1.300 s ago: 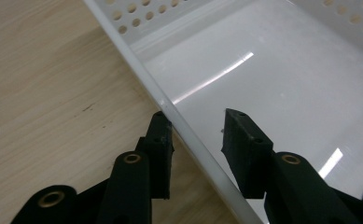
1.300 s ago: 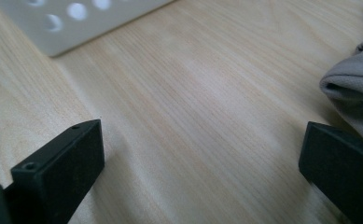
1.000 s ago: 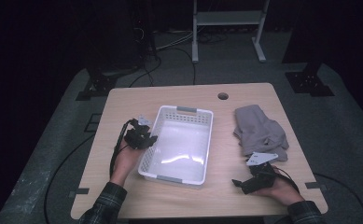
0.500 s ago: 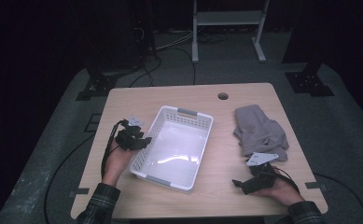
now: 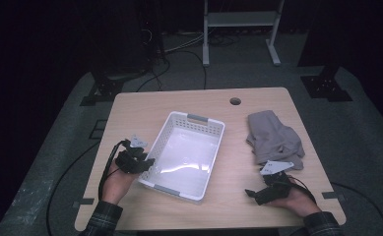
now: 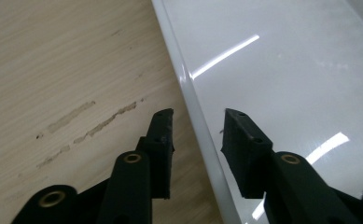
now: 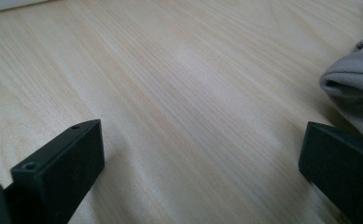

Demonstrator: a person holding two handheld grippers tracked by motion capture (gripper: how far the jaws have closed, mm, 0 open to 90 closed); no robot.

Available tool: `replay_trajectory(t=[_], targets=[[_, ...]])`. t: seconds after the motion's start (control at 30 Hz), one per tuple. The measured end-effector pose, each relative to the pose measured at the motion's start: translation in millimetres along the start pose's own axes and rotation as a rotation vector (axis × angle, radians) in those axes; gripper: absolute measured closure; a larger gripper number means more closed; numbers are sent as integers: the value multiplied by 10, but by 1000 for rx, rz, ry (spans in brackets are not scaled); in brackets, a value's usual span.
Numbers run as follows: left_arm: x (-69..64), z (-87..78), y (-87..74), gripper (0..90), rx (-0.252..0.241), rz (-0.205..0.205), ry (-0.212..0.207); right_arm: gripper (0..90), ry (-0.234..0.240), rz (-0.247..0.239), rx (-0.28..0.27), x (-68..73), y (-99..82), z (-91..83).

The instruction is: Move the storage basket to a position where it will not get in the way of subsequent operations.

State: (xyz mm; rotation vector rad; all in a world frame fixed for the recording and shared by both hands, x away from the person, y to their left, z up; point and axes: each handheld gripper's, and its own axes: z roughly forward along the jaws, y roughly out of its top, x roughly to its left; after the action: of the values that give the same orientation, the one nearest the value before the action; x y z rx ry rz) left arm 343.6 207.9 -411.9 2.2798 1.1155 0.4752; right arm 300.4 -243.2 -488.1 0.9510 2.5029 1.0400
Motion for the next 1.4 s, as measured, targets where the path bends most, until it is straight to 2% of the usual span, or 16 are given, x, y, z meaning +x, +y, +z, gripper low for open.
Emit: replay_trajectory(t=[0.07,0.1,0.17,0.3,0.4,0.43,0.6,0.8,0.97,1.03,1.17,1.2,1.4], targets=[[5,0,2,683,-3,-3,-7,0,0,0,0,0,0,0],[10,4,10,754,0,4,1,0,0,0,0,0,0,0],[17,8,14,780,2,8,9,0,0,0,0,0,0,0],[84,29,40,800,5,-23,22,0,0,0,0,0,0,0],[195,57,73,825,-2,-58,12,0,0,0,0,0,0,0],[195,57,73,830,-2,-58,12,0,0,0,0,0,0,0],[338,87,141,846,-21,-96,-2,0,0,0,0,0,0,0],[407,118,212,848,-33,-96,7,0,1,0,0,0,0,0],[528,170,247,848,-39,-115,12,0,1,0,0,0,0,1],[620,192,271,848,-44,-132,26,0,2,-1,0,0,0,1],[711,215,285,848,-48,-144,42,0,2,-1,0,-1,1,1],[787,233,280,848,-51,-159,48,0,3,-1,1,-1,1,1],[937,225,263,848,-58,-185,70,0,2,-2,0,-2,2,2]])
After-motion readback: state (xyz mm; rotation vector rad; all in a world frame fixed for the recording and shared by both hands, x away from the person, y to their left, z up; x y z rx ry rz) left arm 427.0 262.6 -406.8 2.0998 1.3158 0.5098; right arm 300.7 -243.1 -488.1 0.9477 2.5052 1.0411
